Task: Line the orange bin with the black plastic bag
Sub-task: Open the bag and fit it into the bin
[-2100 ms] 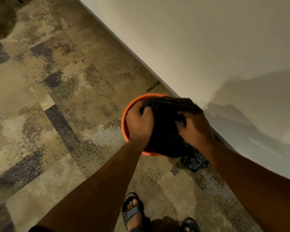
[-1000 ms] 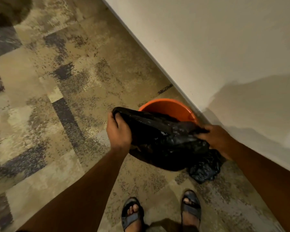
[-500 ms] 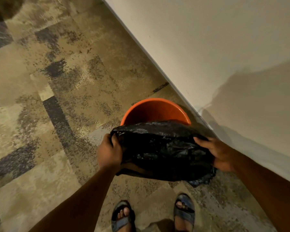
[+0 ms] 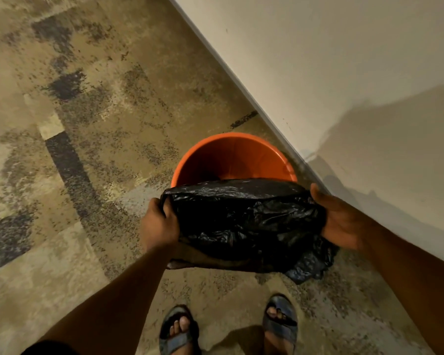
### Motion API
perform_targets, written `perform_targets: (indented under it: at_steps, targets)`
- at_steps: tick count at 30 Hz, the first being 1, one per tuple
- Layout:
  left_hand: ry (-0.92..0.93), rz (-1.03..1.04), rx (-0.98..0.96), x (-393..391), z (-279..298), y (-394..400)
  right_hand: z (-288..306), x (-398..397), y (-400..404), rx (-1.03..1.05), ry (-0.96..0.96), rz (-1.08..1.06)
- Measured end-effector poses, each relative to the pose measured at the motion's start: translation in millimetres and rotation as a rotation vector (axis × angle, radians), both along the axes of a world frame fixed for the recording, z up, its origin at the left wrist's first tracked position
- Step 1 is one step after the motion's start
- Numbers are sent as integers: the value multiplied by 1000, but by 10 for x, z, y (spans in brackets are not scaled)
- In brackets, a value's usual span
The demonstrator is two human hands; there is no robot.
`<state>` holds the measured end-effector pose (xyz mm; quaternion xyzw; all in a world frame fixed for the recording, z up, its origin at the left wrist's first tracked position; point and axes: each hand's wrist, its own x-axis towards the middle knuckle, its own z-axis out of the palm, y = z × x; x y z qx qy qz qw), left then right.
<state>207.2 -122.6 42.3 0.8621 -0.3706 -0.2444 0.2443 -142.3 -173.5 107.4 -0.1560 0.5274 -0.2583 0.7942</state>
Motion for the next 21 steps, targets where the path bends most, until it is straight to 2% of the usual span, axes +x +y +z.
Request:
perform_targets:
  at_steps: [6, 14, 18, 21]
  targets:
    - [96, -28, -26, 101, -153, -114, -196, 125, -139, -137, 424, -212]
    - [232, -15, -146, 197, -219, -495, -508, 290, -379, -341, 1018, -168]
    - [129, -303, -188, 286, -187, -560, -566, 321, -490, -446, 1142, -125]
    - [-95, -549, -324, 282, -78, -580, -565, 332, -499, -533, 1189, -85]
